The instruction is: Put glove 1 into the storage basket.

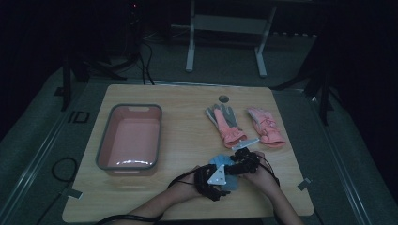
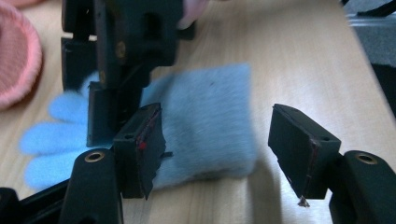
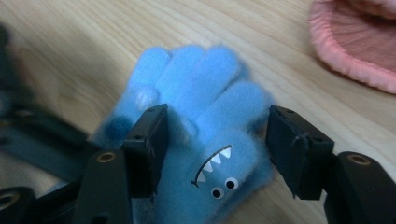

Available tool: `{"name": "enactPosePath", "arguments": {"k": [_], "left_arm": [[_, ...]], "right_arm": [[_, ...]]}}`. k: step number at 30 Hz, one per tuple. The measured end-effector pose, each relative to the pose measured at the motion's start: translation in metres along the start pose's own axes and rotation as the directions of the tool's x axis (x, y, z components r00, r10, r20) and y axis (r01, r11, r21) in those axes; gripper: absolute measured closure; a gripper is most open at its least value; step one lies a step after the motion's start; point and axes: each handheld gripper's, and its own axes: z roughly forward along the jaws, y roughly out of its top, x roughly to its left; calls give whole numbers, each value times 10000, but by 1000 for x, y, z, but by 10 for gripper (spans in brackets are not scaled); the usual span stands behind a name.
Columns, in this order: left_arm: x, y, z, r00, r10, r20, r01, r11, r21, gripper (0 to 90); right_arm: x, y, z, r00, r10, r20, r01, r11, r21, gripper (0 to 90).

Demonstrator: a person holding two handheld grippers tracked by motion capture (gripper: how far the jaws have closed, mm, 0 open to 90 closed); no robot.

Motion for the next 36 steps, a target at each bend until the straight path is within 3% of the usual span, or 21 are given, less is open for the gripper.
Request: {"name": "enactPosePath", "arguments": {"k": [1, 3, 6, 8, 9, 11, 19, 26, 36], "left_arm": [[1, -1, 2, 10000, -47, -21, 48, 9999, 124, 434], [2, -3, 3, 9998, -168, -50, 169, 9997, 168, 462], [2, -1, 3, 9996, -277, -5, 277, 9991, 316, 593], [2, 1, 2, 9995, -315, -12, 315, 9987, 409, 622], [6, 2, -1, 9979, -624, 143, 618, 9974, 381, 717], [9, 3, -3, 9962, -817, 295, 806, 9961, 364, 764], [20, 11, -21, 9948, -960, 338, 951, 9951, 275, 793], [33, 25, -49, 9983, -579, 79, 575, 9976, 395, 797], [44, 33, -73, 9991, -268, -320, 287, 9977, 610, 798]], "right_arm": [[1, 0, 0, 10000, -20, -79, 20, 10000, -1, 476], [2, 0, -1, 9999, -52, -91, 52, 10000, 47, 505], [7, 2, 0, 9989, -221, -416, 232, 9994, 245, 735], [7, 3, 1, 9983, -233, -538, 248, 9993, 278, 748], [8, 4, 1, 9978, -173, -642, 198, 9991, 372, 773], [7, 4, 2, 9964, -4, -847, 31, 9995, 322, 788], [5, 11, -8, 9907, 396, -1303, -413, 9991, -105, 806], [4, 34, -25, 9871, 364, -1561, -493, 9956, -796, 806], [11, 60, -36, 9870, 116, -1601, -337, 9901, -1359, 808]]}}
